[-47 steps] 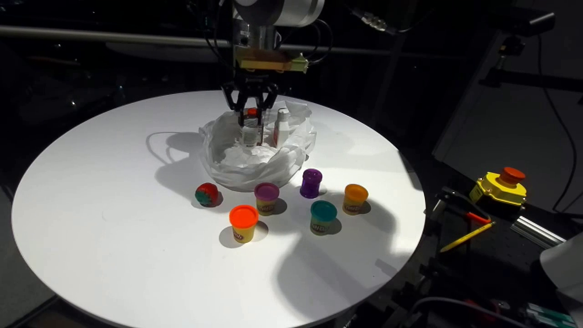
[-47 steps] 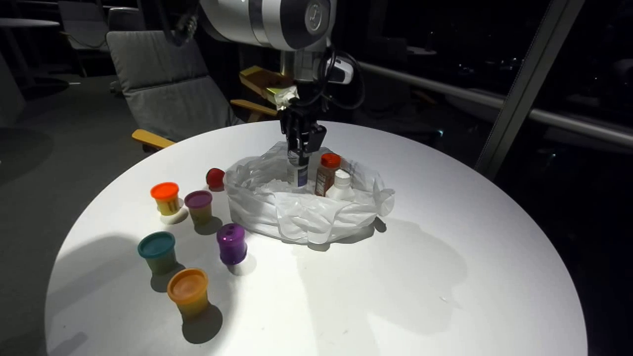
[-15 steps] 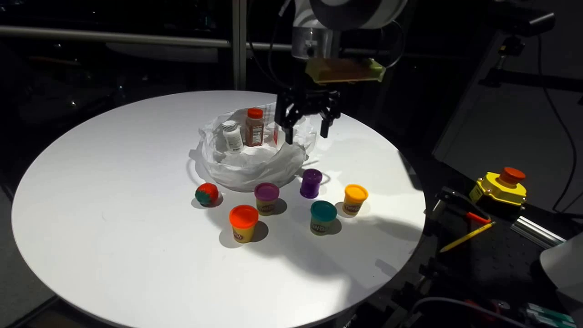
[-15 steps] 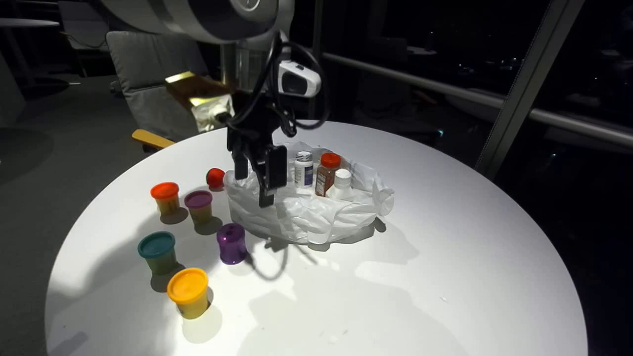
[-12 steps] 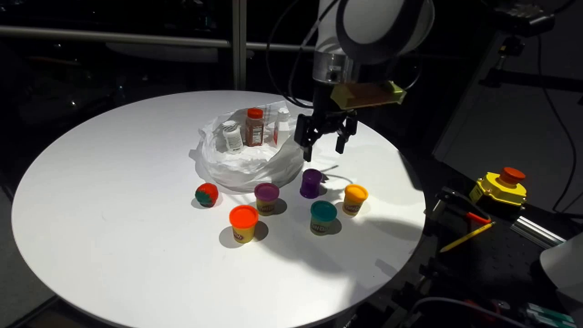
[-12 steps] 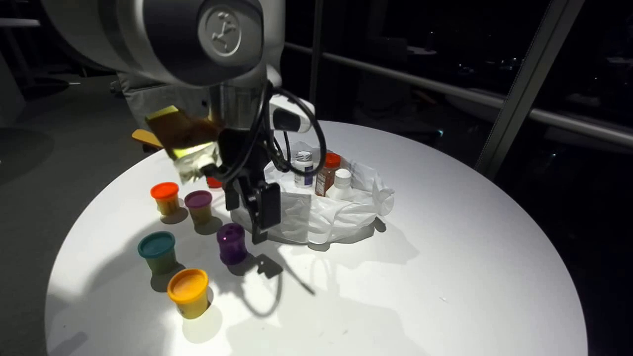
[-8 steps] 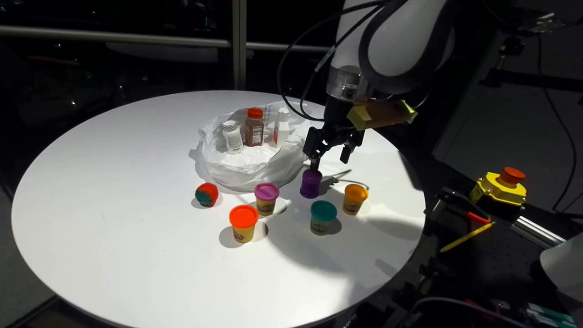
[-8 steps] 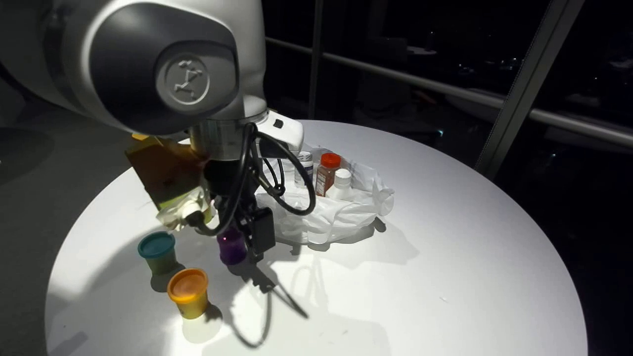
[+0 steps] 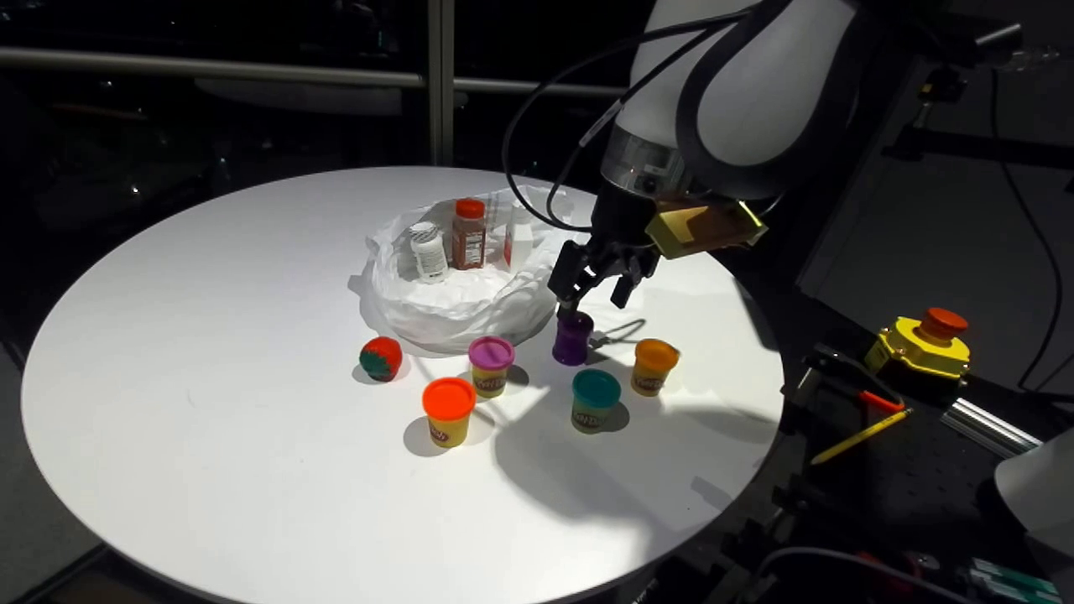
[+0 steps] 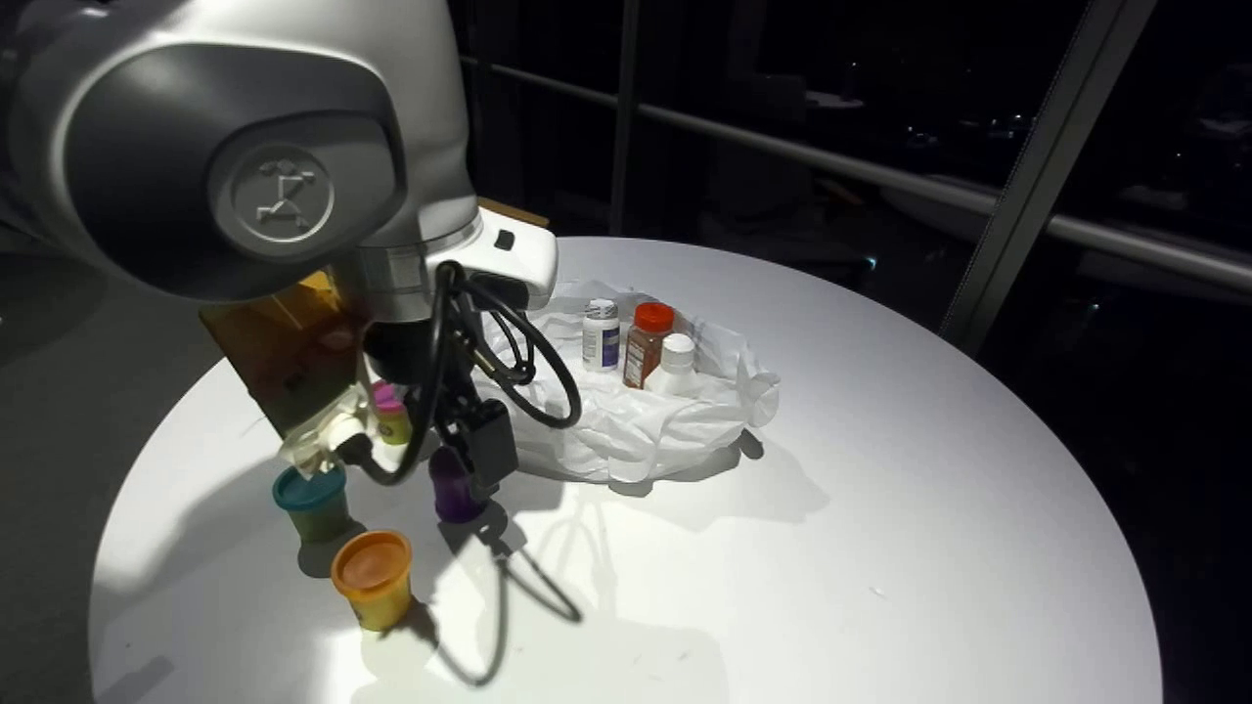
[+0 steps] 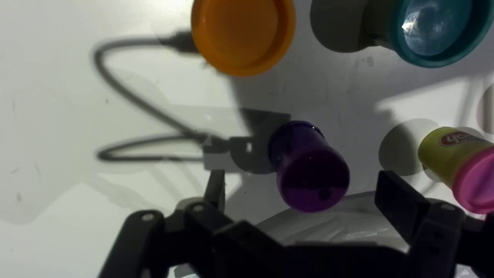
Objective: Pick up the objects from the table and put them on the plastic
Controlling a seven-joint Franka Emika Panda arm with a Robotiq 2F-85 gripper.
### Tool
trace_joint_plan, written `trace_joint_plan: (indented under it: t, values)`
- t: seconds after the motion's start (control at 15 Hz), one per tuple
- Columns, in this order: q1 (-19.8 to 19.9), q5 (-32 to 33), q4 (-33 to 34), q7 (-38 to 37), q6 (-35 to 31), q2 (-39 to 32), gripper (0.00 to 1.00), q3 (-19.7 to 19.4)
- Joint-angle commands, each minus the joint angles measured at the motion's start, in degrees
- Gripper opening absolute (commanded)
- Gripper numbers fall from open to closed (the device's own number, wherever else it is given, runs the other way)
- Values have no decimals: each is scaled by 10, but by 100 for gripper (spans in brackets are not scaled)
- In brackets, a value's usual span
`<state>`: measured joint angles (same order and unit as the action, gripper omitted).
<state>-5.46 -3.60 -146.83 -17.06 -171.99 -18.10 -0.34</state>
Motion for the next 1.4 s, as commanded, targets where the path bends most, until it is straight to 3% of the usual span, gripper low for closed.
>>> trace_joint_plan:
  t: [0.0,0.07,0.13,0.47,0.53,0.73,0.8,0.93,1.13,1.2,1.33]
  values:
    - [-3,-8,6,19,-11,-8,100,4]
    - [1,-11,11,21,-7,-13,75,6]
    - [2,-12,15,22,-5,-16,74,6]
    - [37,-34,32,51,7,-24,35,34]
    - [63,-52,36,72,15,-25,27,59]
    - [108,-92,44,110,31,-19,25,97]
    - [103,-93,42,105,42,-7,25,88]
    - [58,-62,27,59,77,33,25,35]
    - [-20,39,21,-36,143,91,25,-51]
    - [-35,78,33,-68,167,104,25,-64]
    - [-38,119,62,-96,205,121,25,-52]
